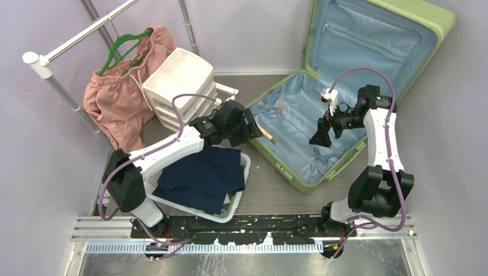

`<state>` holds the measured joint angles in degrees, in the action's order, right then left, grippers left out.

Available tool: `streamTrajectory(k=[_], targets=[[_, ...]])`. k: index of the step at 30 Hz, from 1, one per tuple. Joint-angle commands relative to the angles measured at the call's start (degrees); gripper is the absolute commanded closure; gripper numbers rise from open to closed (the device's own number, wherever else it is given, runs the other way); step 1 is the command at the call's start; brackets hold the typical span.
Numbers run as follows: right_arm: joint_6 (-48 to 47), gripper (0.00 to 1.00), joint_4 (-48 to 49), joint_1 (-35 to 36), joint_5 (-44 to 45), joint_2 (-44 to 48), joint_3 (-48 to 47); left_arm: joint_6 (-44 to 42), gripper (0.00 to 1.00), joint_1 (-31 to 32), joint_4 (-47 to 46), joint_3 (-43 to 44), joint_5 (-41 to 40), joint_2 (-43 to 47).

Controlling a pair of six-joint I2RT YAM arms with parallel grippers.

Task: Open, take out, and arrange the luggage
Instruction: Adjust the luggage at the center of the board.

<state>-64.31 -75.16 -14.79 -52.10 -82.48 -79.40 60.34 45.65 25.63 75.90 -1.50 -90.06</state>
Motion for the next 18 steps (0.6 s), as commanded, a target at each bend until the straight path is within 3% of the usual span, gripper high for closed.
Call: streamTrajectory(k=[1, 9, 13, 18], targets=[[-0.3, 0.0, 1.1, 0.4, 0.3, -0.3, -3.3, 10.0, 0.32, 1.3, 5.1, 4.2, -9.0, -2.3], [8.4, 0.0, 6.9, 0.4, 13.4, 2.1, -20.7, 16.3, 0.3, 3.0, 11.0, 7.2, -11.0, -5.1], [18.1, 0.0, 17.2, 0.3, 22.1, 2.1, -31.8, 16.9, 0.3, 3.0, 10.6, 7.2, -10.8, -5.5], [19.4, 0.0, 23.7, 0.6, 33.4, -1.9, -46.9, 17.7, 0.3, 3.0, 11.1, 8.6, -8.6, -6.6]])
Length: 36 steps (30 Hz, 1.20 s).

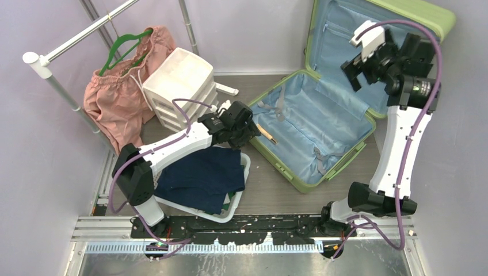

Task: Open, take out, and arrange the luggage
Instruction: Adjust the luggage at the center of the board.

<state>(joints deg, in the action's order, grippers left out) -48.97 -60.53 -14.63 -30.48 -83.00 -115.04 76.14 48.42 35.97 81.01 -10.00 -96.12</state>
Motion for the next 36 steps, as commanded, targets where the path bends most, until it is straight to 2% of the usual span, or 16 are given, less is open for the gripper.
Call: streamTrajectory(k=[1, 6, 11, 16, 26, 32, 36], targets=[[3.1, 0.0, 9.2, 0.5, 14.0, -3.0, -14.8, 1.9, 0.3, 0.3, 0.8, 3.6, 0.1, -0.6], [-5.4, 0.0, 11.0, 0.6, 22.0, -10.8, -26.3, 0.4, 0.3, 0.3, 0.0, 3.1, -0.4, -0.1], [-13.9, 0.0, 12.8, 0.2, 26.8, -14.1, -23.7, -0.9, 0.3, 0.3, 1.8, 3.4, -1.3, 0.8], [-14.2, 0.0, 21.3, -3.4, 25.3, -14.6, -18.9, -3.5, 0.3, 0.8, 2.8, 2.9, -1.1, 1.6], [-13.9, 0.01, 25.5, -6.2, 16.9, -14.4, -19.9, -4.8, 0.3, 2.2, -2.3, 0.2, -0.3, 3.2], [-14.5, 0.04, 24.9, -6.6, 18.2, -20.2, -26.9, -2.0, 0.3, 2.3, 0.0, 0.9, -2.3, 2.1], [-15.3, 0.13, 24.9, -6.7, 18.9, -23.3, -29.9, 0.6, 0.29, 2.5, 3.7, 3.0, -3.6, 0.1]])
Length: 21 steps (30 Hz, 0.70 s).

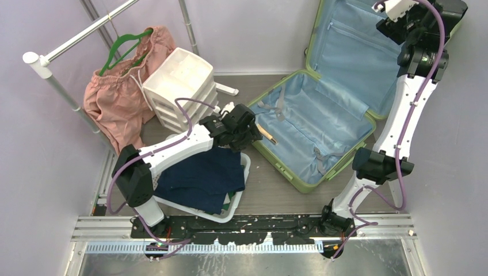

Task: Open, take out, and arrange the luggage
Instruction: Adjust the luggage at the center of the board.

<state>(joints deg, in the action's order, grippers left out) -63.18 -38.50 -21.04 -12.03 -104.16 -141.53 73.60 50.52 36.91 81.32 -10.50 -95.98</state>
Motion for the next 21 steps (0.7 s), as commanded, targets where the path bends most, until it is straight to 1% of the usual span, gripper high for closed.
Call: streamTrajectory(k=[1, 4, 6, 12, 15, 21], targets=[[-1.5, 0.16, 3.0, -0.4, 0.3, -2.4, -3.4, 3.9, 0.29, 0.5, 4.3, 3.4, -3.4, -0.7], [-2.3, 0.36, 2.7, -0.3, -0.1, -2.9, -2.9, 5.7, 0.28, 0.7, 8.7, 5.3, -4.0, -2.6], [-2.7, 0.46, 2.9, -0.4, -0.1, -3.1, -2.6, 6.1, 0.28, 0.7, 10.0, 5.8, -4.3, -3.1], [-3.1, 0.75, 4.5, -0.4, -1.4, -1.2, -0.4, 6.7, 0.28, 0.6, 7.5, 5.9, -5.1, -4.6], [-2.4, 0.83, 7.4, -0.4, -3.0, 1.6, 2.5, 6.2, 0.3, 0.6, 7.4, 7.3, -4.8, -6.5], [0.6, 0.89, 9.3, -0.4, -5.3, 5.3, 3.0, 5.2, 0.33, 0.1, 6.2, 8.2, -4.5, -8.5]])
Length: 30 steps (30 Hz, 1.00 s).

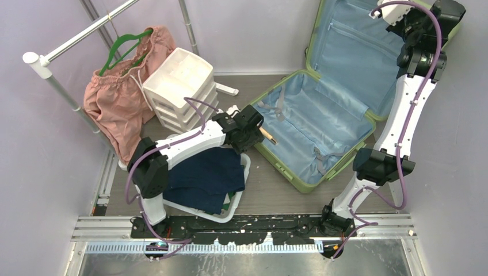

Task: Open, take out, and arrange the luggage
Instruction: Adjust the luggage at the center of the board.

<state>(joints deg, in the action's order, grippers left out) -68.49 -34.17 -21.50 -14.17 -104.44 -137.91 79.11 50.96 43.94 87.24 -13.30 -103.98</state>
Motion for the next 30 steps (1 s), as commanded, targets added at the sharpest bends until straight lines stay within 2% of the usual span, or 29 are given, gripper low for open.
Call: streamTrajectory(k=[1, 4, 7, 15, 17, 18, 19, 20, 23, 30], targets=[[6.3, 0.89, 5.0, 0.1, -3.6, 6.2, -0.5, -0.2, 0.34, -0.5, -1.1, 2.2, -1.8, -0.7], [7.2, 0.9, 5.7, 0.1, -4.7, 7.9, 0.6, -1.2, 0.38, -0.9, -1.9, 2.4, -2.2, -0.9], [8.1, 0.91, 6.1, 0.1, -5.3, 9.3, 1.3, -2.3, 0.46, -1.5, -2.2, 2.9, -2.1, -1.6], [9.2, 0.91, 7.5, 0.1, -7.2, 13.4, 5.0, -5.0, 0.48, -3.6, -3.9, 6.8, 0.5, -6.1], [9.4, 0.92, 8.0, 0.1, -7.5, 14.7, 6.2, -6.6, 0.57, -4.0, -3.6, 9.2, 0.9, -7.6], [9.4, 0.92, 8.2, 0.1, -7.5, 15.2, 6.7, -7.6, 0.68, -4.4, -3.7, 10.1, 1.4, -8.2], [9.4, 0.92, 8.1, 0.1, -7.6, 15.6, 7.0, -8.4, 0.83, -4.8, -3.8, 11.0, 1.7, -8.7], [9.5, 0.92, 8.1, 0.1, -7.6, 16.0, 7.3, -9.5, 0.9, -5.5, -4.2, 11.9, 2.2, -9.4], [9.4, 0.92, 8.4, 0.1, -7.2, 17.1, 8.7, -13.1, 0.97, -7.2, -3.9, 15.1, 3.6, -11.0], [10.1, 0.92, 8.7, -0.1, -4.5, 17.2, 8.6, -22.0, 1.0, -9.9, -2.6, 25.9, 8.6, -16.9]])
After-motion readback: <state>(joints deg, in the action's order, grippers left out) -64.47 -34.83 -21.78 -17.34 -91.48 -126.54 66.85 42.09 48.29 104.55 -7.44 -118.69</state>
